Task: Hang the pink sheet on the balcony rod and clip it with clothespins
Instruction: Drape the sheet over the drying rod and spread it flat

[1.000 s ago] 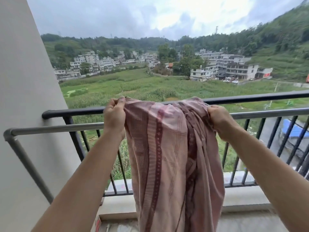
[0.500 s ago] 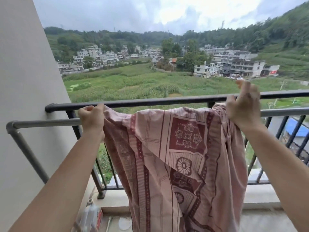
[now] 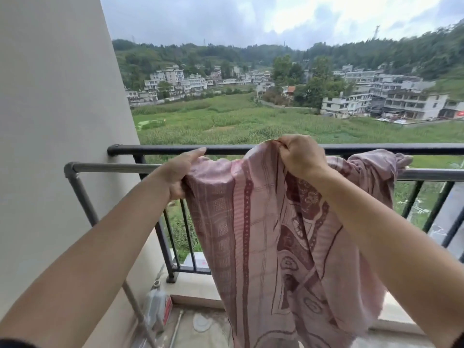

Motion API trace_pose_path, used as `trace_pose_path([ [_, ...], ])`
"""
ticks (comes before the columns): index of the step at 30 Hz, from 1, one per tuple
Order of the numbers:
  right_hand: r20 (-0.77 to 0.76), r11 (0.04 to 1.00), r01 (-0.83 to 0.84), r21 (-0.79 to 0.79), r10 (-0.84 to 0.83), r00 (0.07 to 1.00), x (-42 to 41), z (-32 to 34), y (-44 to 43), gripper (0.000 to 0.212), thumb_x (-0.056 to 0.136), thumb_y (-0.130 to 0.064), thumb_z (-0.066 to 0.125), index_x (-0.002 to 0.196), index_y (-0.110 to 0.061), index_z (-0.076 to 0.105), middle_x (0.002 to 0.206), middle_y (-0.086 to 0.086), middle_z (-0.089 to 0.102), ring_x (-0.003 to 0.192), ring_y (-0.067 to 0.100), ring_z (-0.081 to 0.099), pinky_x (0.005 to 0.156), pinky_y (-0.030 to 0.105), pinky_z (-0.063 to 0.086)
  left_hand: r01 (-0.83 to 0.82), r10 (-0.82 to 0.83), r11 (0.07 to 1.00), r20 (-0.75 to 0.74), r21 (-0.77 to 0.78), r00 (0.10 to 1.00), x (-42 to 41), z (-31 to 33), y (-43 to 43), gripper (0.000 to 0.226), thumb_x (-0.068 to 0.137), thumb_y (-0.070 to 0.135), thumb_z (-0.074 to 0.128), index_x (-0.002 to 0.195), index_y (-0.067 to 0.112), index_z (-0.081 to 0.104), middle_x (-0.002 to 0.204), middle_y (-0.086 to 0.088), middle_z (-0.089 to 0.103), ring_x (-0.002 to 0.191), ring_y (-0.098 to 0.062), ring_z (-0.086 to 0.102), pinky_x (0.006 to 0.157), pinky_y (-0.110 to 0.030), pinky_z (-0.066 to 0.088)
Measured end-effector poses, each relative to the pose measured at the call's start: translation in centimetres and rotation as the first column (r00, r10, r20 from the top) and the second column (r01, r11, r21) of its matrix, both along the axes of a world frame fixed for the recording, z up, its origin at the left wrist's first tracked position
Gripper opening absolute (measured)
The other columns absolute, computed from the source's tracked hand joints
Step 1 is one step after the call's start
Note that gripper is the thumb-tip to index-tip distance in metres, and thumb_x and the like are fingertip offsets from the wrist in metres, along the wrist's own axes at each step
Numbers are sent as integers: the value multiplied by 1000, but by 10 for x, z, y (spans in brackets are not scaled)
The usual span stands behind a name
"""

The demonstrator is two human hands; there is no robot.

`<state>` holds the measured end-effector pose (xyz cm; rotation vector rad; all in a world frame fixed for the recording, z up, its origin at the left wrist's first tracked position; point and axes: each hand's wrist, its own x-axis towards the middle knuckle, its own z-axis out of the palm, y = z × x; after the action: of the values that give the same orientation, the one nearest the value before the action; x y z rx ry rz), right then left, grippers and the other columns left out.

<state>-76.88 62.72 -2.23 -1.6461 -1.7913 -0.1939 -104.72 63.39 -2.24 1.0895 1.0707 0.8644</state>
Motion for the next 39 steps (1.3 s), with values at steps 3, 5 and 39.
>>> trace_pose_path([
  [3,-171,989,10,147,16,985,6,12,4,32,104,-34,45,99,-11,67,92,11,71,77,28,61,64,39,52,-238,207,960,197,149,958,-14,38,3,38,102,42,46,107,9,63,85,-15,69,73,-29,72,64,-43,59],
  [5,-154,966,-36,254,77,985,1,15,2,33,105,-37,44,104,-11,64,91,7,69,74,27,60,62,41,52,-500,387,810,362,307,848,-28,66,12,25,99,37,55,93,14,64,90,-13,68,79,-31,71,70,-45,58],
  [39,-420,273,-626,-730,542,727,-263,51,104,32,90,-29,67,116,-10,65,110,5,68,90,18,67,84,32,57,-161,129,763,96,626,987,-190,29,1,14,93,21,66,97,10,75,80,-5,72,68,-15,68,57,-24,55],
])
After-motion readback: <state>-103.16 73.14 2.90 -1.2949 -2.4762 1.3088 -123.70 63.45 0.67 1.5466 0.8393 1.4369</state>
